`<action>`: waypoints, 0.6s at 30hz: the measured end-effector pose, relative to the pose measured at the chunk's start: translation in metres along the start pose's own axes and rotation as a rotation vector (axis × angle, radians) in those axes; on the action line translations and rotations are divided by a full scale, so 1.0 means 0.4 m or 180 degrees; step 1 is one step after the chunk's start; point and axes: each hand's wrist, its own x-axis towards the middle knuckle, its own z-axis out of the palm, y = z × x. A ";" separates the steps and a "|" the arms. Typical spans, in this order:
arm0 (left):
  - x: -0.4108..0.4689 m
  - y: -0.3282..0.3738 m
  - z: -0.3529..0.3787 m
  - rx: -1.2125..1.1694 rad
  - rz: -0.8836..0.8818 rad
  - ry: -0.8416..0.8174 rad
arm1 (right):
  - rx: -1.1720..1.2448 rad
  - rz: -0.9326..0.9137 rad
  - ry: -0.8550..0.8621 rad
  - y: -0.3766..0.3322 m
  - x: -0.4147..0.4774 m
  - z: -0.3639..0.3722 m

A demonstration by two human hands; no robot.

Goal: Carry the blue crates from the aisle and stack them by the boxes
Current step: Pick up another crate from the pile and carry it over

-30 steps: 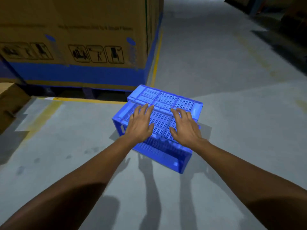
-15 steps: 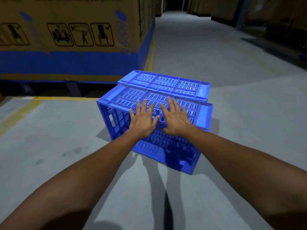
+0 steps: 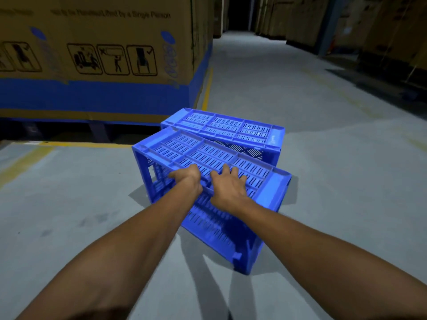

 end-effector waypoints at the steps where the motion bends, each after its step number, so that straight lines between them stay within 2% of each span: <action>1: -0.005 -0.003 -0.008 -0.0312 -0.0085 0.0022 | 0.0024 0.0003 0.0020 -0.004 -0.010 -0.008; 4: -0.031 -0.001 -0.012 -0.0691 0.0006 0.0089 | 0.0107 -0.0021 0.0066 -0.004 -0.035 -0.034; 8: -0.097 0.030 -0.001 -0.0696 0.0082 0.0139 | 0.0007 -0.0079 -0.0079 -0.008 -0.067 -0.087; 13: -0.229 0.151 -0.002 -0.0475 0.0187 0.0000 | 0.0005 -0.0131 -0.0770 0.001 -0.080 -0.266; 18: -0.366 0.384 -0.063 -0.0048 0.0283 -0.0247 | -0.0020 -0.0430 -0.1641 -0.019 -0.111 -0.585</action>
